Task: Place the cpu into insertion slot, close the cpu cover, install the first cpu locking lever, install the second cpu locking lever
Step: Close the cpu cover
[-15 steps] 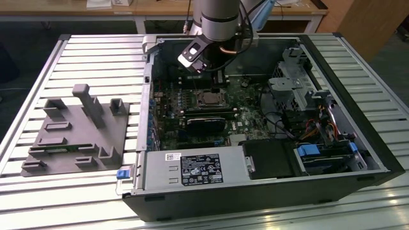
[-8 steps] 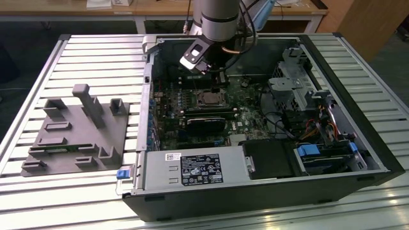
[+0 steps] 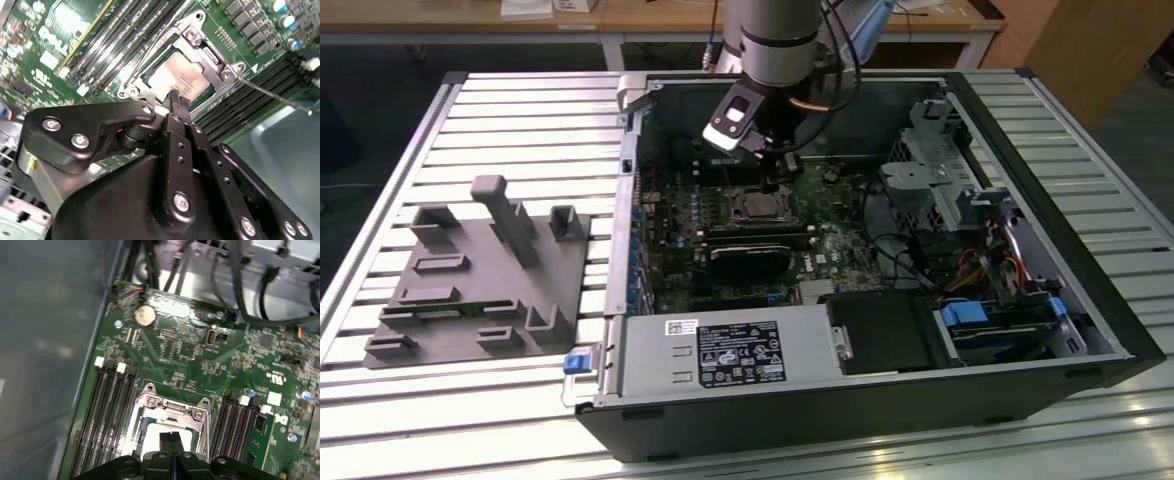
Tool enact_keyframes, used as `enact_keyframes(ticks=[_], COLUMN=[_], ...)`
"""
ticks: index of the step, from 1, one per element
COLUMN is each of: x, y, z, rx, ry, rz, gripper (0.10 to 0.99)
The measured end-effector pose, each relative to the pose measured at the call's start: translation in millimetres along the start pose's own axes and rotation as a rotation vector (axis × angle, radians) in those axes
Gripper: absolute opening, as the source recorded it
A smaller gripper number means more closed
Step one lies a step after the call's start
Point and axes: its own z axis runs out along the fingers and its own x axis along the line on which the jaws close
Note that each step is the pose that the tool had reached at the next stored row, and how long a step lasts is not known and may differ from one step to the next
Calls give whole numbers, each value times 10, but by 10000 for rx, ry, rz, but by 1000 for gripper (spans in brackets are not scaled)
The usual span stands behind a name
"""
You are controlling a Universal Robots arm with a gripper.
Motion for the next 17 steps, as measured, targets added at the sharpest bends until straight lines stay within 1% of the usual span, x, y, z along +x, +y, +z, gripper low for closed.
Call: enact_keyframes(ticks=[17], x=[0], y=[0], z=[1], rx=[-29], ry=[153], rz=[-3098], gripper=[106])
